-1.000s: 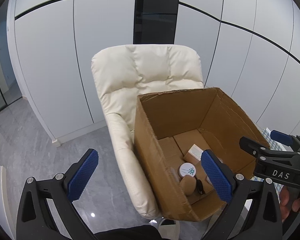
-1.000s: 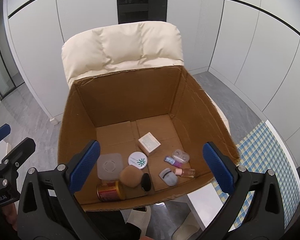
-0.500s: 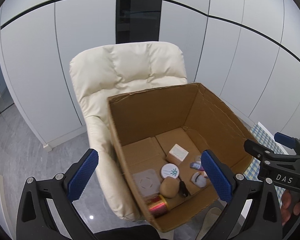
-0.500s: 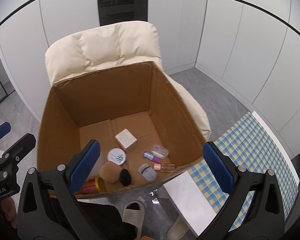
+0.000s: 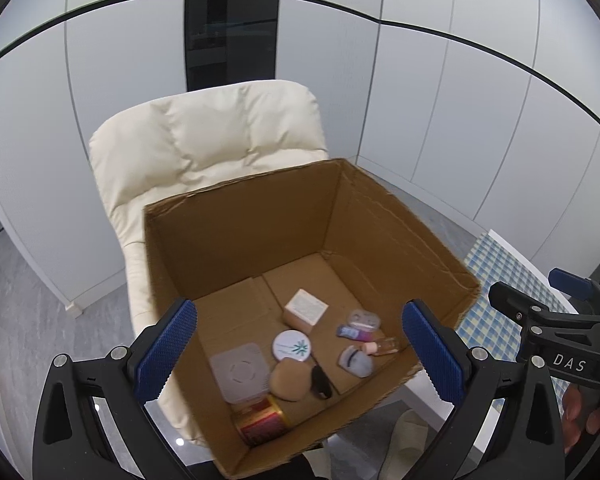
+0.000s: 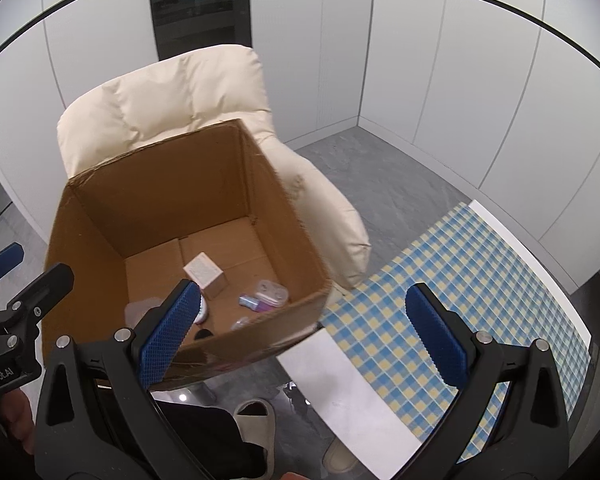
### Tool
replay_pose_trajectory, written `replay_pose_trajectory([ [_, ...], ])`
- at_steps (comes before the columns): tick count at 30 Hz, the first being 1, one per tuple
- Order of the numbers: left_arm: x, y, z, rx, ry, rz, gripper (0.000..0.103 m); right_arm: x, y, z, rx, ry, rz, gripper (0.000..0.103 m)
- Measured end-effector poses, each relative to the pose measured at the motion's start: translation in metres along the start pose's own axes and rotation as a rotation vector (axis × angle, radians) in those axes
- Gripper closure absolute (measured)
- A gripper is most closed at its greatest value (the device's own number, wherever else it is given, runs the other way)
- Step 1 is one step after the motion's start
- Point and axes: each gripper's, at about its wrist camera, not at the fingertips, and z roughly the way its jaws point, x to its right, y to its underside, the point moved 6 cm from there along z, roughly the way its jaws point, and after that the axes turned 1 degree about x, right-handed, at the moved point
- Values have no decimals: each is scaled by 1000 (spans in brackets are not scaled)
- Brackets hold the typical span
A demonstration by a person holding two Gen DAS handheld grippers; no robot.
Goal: Organize objects
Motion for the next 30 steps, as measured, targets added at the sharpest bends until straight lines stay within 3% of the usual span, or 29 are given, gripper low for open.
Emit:
replay_pose_trajectory([
  [30,125,3,11,-29,144,146,1,121,30,-26,-7,133,153,0],
])
